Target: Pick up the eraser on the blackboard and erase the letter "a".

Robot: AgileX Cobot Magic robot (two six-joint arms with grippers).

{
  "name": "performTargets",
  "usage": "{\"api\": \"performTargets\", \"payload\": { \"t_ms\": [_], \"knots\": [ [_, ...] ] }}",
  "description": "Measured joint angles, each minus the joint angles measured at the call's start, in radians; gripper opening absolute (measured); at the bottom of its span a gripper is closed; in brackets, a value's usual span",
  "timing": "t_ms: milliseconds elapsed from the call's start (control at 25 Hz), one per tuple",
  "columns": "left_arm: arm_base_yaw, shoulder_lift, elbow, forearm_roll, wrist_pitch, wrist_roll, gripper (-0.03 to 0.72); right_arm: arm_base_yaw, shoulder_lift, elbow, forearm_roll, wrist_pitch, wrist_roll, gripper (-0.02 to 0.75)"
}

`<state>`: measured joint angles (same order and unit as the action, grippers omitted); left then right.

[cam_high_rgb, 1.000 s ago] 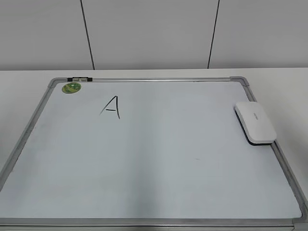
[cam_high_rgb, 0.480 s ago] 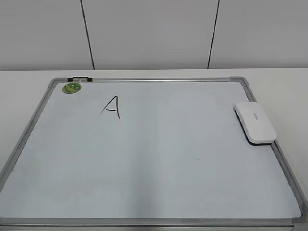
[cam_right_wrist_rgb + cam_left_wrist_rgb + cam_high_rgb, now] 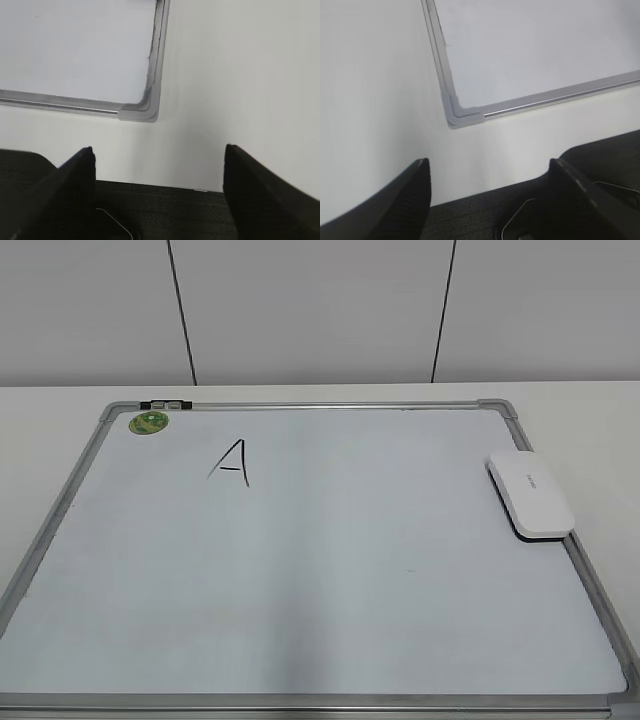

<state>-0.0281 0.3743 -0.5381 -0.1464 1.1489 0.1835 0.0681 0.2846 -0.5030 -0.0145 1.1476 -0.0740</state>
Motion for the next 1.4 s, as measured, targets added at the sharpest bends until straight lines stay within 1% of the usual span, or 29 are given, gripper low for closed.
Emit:
{"api": "performTargets", "payload": {
  "t_ms": [200, 1120, 1280, 1400],
  "knots": [
    [0.000, 0.000, 0.022, 0.029, -0.043, -0.013, 0.532, 0.000, -0.004, 0.014, -0.014, -0.011, 0.000, 0.591],
    [0.000, 0.000, 0.022, 0.032, -0.053, -0.019, 0.532, 0.000, -0.004, 0.014, -0.016, -0.011, 0.000, 0.588],
    [0.000, -0.038, 0.022, 0.033, -0.053, -0.019, 0.532, -0.005, -0.022, 0.015, -0.016, -0.011, 0.000, 0.588],
    [0.000, -0.092, 0.022, 0.033, -0.053, -0.019, 0.532, -0.031, -0.068, 0.015, -0.016, -0.011, 0.000, 0.588]
  ]
}}
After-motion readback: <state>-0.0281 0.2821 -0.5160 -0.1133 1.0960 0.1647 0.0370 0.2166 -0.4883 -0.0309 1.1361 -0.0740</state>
